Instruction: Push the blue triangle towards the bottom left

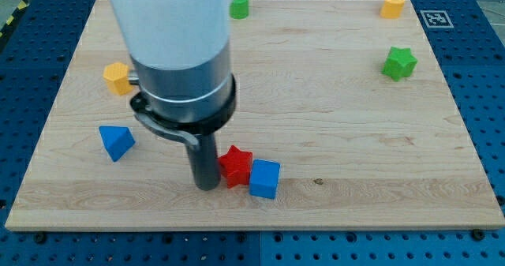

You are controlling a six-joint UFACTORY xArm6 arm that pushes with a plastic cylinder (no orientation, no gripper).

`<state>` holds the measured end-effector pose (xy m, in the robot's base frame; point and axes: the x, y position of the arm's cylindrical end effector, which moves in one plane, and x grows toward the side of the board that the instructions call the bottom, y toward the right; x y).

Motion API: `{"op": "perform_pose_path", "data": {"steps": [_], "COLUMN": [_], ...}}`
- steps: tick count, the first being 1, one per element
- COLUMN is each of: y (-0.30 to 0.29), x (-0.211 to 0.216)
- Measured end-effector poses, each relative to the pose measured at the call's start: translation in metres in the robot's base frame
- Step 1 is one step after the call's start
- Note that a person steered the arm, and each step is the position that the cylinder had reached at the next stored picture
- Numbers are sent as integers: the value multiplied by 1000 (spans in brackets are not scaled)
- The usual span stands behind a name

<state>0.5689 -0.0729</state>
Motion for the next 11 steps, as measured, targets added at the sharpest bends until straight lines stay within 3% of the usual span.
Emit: {"op": "perform_pose_path", "data": {"steps": [2, 3, 8, 11], "y": [-21, -73, -165, -165], "x": [-72, -74, -53, -11]}}
